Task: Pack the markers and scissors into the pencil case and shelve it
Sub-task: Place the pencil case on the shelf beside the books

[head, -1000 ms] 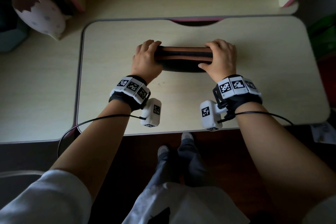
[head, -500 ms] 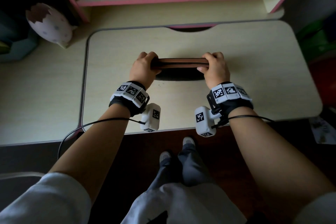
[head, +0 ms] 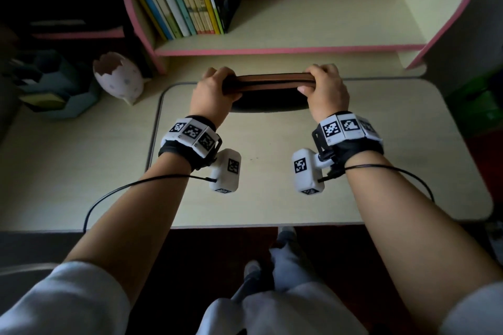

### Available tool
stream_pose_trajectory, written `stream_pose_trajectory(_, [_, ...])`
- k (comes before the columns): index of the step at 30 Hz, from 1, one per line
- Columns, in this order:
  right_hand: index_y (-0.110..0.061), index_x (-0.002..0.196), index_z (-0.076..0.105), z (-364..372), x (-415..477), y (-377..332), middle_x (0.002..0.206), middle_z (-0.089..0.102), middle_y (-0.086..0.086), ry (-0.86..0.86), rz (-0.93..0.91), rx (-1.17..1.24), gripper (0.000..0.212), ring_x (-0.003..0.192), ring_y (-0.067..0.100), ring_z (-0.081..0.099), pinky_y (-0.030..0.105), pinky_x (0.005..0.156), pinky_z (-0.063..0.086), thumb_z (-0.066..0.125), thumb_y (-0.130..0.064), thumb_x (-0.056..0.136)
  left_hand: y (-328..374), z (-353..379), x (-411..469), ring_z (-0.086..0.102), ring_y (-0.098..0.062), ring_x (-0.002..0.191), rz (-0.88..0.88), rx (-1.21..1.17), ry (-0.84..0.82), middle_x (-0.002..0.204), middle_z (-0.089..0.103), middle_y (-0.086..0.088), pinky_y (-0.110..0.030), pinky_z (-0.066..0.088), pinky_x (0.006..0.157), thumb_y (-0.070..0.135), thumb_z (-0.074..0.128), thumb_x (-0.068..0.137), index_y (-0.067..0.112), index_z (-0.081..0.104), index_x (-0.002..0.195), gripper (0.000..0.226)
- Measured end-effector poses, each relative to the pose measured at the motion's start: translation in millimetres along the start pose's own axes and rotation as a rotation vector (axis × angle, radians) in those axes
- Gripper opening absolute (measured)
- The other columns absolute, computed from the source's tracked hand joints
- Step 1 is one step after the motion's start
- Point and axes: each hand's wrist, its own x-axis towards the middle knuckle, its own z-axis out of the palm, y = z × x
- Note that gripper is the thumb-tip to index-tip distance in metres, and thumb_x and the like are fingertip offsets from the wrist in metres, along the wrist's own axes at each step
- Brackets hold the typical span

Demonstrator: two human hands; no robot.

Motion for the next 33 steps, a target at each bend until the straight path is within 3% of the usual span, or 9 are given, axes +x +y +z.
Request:
stream_pose_trajectory(10, [-0.021, 0.116, 0.057, -8.2, 101.6, -15.9, 0.127, 0.048, 0.006, 0.026, -0.093, 0.034, 0.029, 0.11, 0.031, 0.053, 0.036, 0.084, 0.043, 0.059, -0.019, 0.087, 19.2, -3.6, 81.1, 0.057, -0.031, 0.1, -0.029, 0.006, 0.123, 0.112, 0.059, -0.014, -0.032, 0.044, 0.089, 0.014, 0.07, 0.073, 0.01, 0.06, 0.112, 0.04])
stream_pose_trajectory(18, [-0.018, 0.12, 0.055, 5.4, 184.4, -19.9, 0.129, 0.047, 0.01, -0.079, -0.145, -0.007, 0.032, 0.112, 0.034, 0.053, 0.041, 0.086, 0.045, 0.057, -0.019, 0.088, 17.9, 15.5, 144.4, 0.057, -0.031, 0.099, -0.137, 0.023, 0.139, 0.112, 0.058, -0.014, -0.035, 0.045, 0.088, 0.016, 0.069, 0.076, 0.012, 0.059, 0.114, 0.04])
stream_pose_trajectory(27, [-0.017, 0.122, 0.055, 34.7, 228.2, -23.9, 0.131, 0.045, 0.01, -0.188, -0.198, -0.029, 0.034, 0.117, 0.032, 0.049, 0.04, 0.089, 0.045, 0.057, -0.019, 0.089, -3.3, 32.6, 170.5, 0.056, -0.03, 0.098, -0.263, 0.055, 0.113, 0.108, 0.059, -0.016, -0.029, 0.042, 0.081, 0.017, 0.07, 0.074, 0.012, 0.06, 0.112, 0.04])
stream_pose_trajectory(33, [-0.012, 0.126, 0.048, 43.0, 234.2, -26.2, 0.132, 0.045, 0.013, -0.037, -0.171, 0.043, 0.048, 0.121, 0.029, 0.044, 0.038, 0.095, 0.042, 0.065, -0.025, 0.083, -13.0, 34.9, 173.7, 0.058, -0.029, 0.095, -0.281, 0.063, 0.129, 0.105, 0.062, -0.015, -0.03, 0.044, 0.077, 0.025, 0.07, 0.074, 0.013, 0.062, 0.109, 0.037])
